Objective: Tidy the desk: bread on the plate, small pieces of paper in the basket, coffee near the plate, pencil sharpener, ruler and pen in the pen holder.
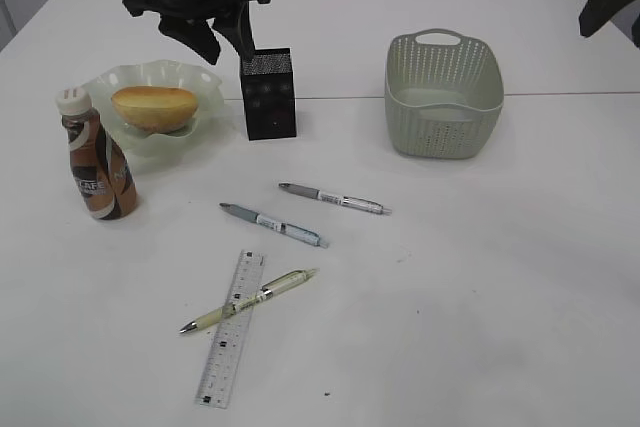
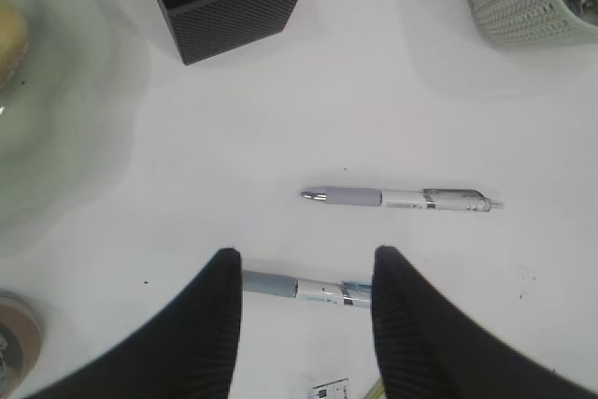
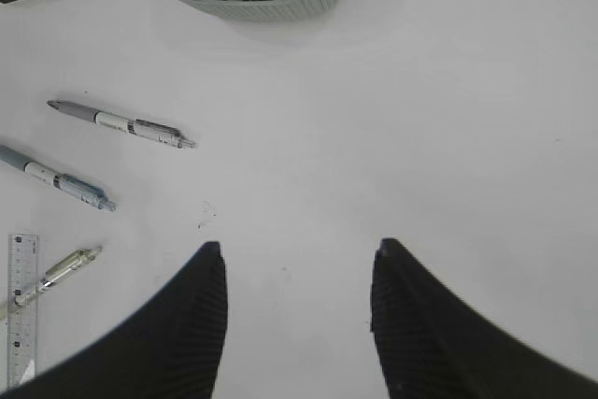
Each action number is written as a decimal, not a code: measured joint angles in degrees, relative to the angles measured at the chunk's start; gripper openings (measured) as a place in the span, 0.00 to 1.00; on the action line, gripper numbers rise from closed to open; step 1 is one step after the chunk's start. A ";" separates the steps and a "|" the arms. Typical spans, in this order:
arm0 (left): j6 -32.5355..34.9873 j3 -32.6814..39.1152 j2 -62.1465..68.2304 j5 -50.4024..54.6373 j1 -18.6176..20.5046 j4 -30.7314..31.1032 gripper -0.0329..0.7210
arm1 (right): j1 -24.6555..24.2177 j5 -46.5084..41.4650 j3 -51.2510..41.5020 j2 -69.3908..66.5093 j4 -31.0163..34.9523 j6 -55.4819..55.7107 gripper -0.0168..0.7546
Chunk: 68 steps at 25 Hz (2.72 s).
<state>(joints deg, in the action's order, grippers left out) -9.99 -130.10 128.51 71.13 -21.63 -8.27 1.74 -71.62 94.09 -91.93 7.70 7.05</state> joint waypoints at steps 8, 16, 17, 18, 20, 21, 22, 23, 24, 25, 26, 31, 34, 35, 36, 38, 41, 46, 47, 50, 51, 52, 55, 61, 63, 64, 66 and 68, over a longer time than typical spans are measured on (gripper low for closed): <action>-0.27 5.85 -5.92 0.10 0.00 0.00 0.50 | 0.00 0.00 0.00 0.00 0.13 0.00 0.50; -0.27 25.49 -18.64 0.00 -1.51 0.88 0.50 | 0.00 0.00 0.00 0.00 0.13 0.00 0.50; -0.27 26.89 -19.43 0.00 -2.42 1.11 0.50 | 0.00 0.00 0.00 0.00 0.13 0.00 0.50; -0.54 27.85 -20.06 0.00 -3.48 1.38 0.50 | 0.00 0.00 0.00 0.00 0.13 0.00 0.50; -2.31 29.57 -20.44 0.00 -5.52 3.33 0.50 | 0.00 0.00 0.00 0.00 0.13 0.00 0.50; -3.38 30.25 -20.44 0.00 -6.62 4.49 0.50 | 0.00 0.00 0.00 0.00 0.13 0.00 0.50; -4.78 30.82 -20.44 0.00 -7.67 6.08 0.50 | 0.00 0.00 0.00 0.00 0.13 0.00 0.50; -6.22 31.51 -20.44 0.00 -8.46 7.62 0.50 | 0.00 0.00 0.00 0.00 0.13 0.00 0.50; -7.32 32.27 -20.44 -0.10 -9.25 8.78 0.50 | 0.00 0.00 0.00 0.00 0.13 0.00 0.50; -8.26 32.98 -20.44 -0.22 -9.91 9.31 0.50 | 0.00 0.00 0.00 0.00 0.13 0.00 0.50; -9.01 33.86 -20.44 -0.22 -10.28 9.73 0.50 | 0.00 0.00 0.00 0.00 0.13 0.00 0.50; -11.85 36.06 -18.76 -0.30 -10.62 10.21 0.50 | 0.00 0.00 0.00 0.00 0.13 0.00 0.50; -13.38 36.10 -16.44 -0.72 -10.62 10.10 0.50 | 0.00 0.00 0.00 0.00 0.32 0.00 0.50; -13.79 36.10 -15.68 -1.15 -10.62 9.75 0.50 | 0.00 0.00 0.00 0.00 0.60 0.00 0.50; -14.22 36.10 -14.72 -1.42 -10.62 9.39 0.50 | 0.00 0.00 0.00 0.00 0.88 0.00 0.50; -14.62 36.10 -12.87 -2.10 -10.77 8.27 0.50 | 0.00 0.00 0.00 0.00 1.25 0.00 0.50; -14.98 36.10 -10.39 -3.68 -11.69 8.27 0.50 | 0.00 0.00 0.00 0.00 1.41 0.00 0.50; -15.16 36.10 -7.45 -7.80 -12.60 7.96 0.52 | 0.00 0.00 0.00 0.00 1.53 0.00 0.50; -15.20 36.10 -7.16 -8.48 -12.60 7.96 0.54 | 0.00 0.00 0.00 0.00 1.53 0.00 0.50; -15.19 36.10 -6.59 -9.32 -12.60 7.96 0.62 | 0.00 0.00 0.00 0.00 1.63 0.00 0.50; -15.19 36.10 -6.45 -9.42 -12.60 7.96 0.64 | 0.00 0.00 0.00 0.00 1.63 0.00 0.50; -15.19 36.10 -6.31 -9.42 -12.60 7.96 0.65 | 0.00 0.00 0.00 0.00 1.66 0.00 0.50; -15.23 36.10 -5.17 -9.42 -12.60 7.96 0.66 | 0.00 0.00 0.00 0.00 2.02 0.00 0.50; -15.32 36.10 -3.78 -10.33 -12.60 7.96 0.67 | 0.00 0.00 0.00 0.00 2.14 0.00 0.50; -15.32 36.10 -3.45 -11.04 -12.60 7.96 0.67 | 0.00 0.00 0.00 0.00 2.23 0.00 0.50; -15.32 36.10 -3.31 -11.04 -12.60 7.96 0.67 | 0.00 0.00 0.00 0.00 2.23 0.00 0.50; -15.32 36.10 -2.79 -11.08 -12.60 7.96 0.67 | 0.00 0.00 0.00 0.00 2.23 0.00 0.50; -15.32 36.10 -2.43 -11.18 -12.60 7.96 0.67 | 0.00 0.08 0.00 0.00 2.23 0.00 0.50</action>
<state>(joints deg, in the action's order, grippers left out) -25.31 -94.00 126.08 59.95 -34.23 -0.31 1.74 -71.54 94.09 -91.93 9.93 7.05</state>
